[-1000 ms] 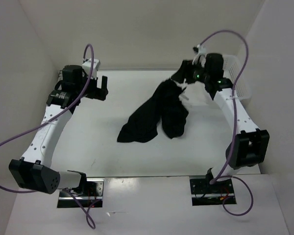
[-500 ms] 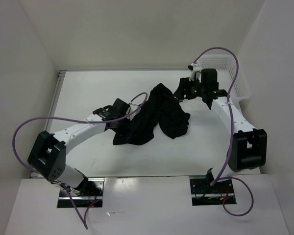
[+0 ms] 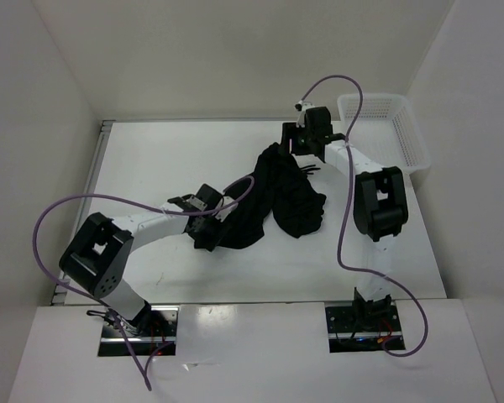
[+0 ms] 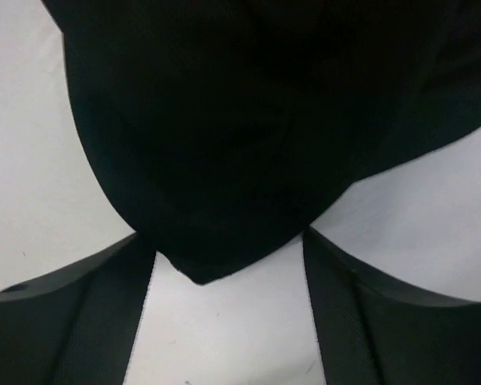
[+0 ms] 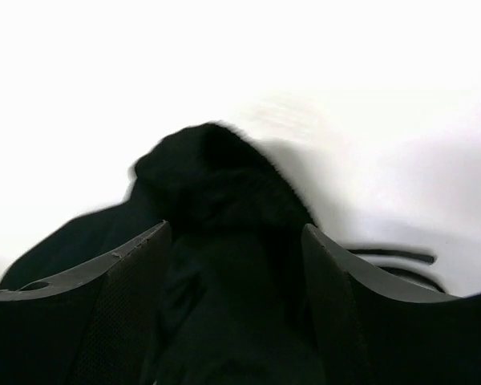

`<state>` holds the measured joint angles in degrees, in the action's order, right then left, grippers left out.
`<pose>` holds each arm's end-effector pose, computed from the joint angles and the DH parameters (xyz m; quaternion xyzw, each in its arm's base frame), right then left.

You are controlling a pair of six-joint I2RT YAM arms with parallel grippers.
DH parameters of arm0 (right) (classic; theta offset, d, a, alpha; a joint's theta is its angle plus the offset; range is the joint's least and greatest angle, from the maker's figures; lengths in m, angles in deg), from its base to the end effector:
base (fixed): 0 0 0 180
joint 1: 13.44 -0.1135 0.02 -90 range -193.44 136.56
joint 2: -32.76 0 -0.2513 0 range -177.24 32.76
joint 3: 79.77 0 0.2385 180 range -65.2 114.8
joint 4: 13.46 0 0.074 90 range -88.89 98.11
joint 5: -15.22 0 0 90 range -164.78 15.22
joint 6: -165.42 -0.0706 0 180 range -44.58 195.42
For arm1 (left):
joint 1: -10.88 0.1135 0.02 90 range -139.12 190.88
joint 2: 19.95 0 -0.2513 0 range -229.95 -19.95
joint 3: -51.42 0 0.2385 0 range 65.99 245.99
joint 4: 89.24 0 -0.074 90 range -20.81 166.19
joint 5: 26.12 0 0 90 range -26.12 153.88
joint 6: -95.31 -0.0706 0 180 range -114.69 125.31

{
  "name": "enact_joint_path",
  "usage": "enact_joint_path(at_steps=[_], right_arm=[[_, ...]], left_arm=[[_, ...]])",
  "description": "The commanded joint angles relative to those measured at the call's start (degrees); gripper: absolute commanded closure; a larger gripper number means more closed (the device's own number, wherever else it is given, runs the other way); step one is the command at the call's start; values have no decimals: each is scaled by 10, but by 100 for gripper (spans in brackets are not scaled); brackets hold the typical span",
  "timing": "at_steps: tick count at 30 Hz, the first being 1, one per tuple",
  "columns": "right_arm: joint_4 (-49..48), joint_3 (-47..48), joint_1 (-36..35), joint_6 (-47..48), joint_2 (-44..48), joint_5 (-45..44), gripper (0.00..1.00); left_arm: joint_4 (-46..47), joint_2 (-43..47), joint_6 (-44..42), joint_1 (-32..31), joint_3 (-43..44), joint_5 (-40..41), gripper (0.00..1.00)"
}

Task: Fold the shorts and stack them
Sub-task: Move the shorts to the center of the board, then flatten the shorts out

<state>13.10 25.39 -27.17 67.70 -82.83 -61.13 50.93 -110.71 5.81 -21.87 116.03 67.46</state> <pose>0.4594 0.1294 0.2112 -0.0995 0.8846 0.1870 0.4156 0.2515 -0.1565 0.1277 0.2653 0.9410 -0.0302 0.2080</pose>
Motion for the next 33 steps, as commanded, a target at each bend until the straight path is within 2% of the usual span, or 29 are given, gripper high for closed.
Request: enact_joint_path(at_steps=[1, 2, 5, 6, 8, 9, 10, 11, 12, 14, 15, 19, 20, 23, 26, 30, 33], right_arm=[[-36, 42, -1, -4, -38, -68, 28], [-43, 49, -1, 21, -55, -59, 26], [-43, 55, -1, 30, -76, -59, 26], [-43, 55, -1, 30, -85, -59, 26], [-43, 50, -1, 30, -91, -44, 30], [-43, 50, -1, 25, -97, -38, 37], [-50, 50, -6, 25, -97, -38, 46], [-50, 58, -6, 25, -104, -38, 56], [-50, 58, -6, 25, -104, -38, 77], [-50, 80, -11, 25, -104, -43, 95], [-43, 90, -11, 31, -99, -43, 100], [-25, 174, -11, 57, -65, -18, 100], [-19, 195, -11, 57, -57, -11, 100], [20, 289, -11, 78, -33, 54, 100], [68, 348, -6, 110, -5, 103, 100], [109, 299, 8, 154, 75, 146, 100], [145, 201, 35, 191, 116, 172, 100]], left_arm=[[32, -23, -5, 0, -8, 9, 26], [27, -31, -5, 0, 0, 3, 35], [27, -38, -5, 0, 7, -4, 52], [27, -44, -5, 0, 7, 1, 69], [33, -44, -5, 0, 12, 9, 82], [33, -44, -5, 0, 12, 14, 86], [33, -44, -5, 0, 12, 22, 96], [39, -44, -5, 0, 17, 29, 100], [39, -44, -5, 0, 26, 35, 100], [39, -44, -5, 15, 44, 41, 100], [39, -44, -5, 22, 72, 49, 100], [67, -44, -5, 85, 152, 120, 100], [72, -44, -5, 116, 172, 130, 100], [89, -44, -5, 173, 255, 161, 100], [89, -32, -5, 200, 312, 178, 100], [72, 16, -5, 207, 306, 192, 100], [43, 59, -5, 207, 260, 197, 99]])
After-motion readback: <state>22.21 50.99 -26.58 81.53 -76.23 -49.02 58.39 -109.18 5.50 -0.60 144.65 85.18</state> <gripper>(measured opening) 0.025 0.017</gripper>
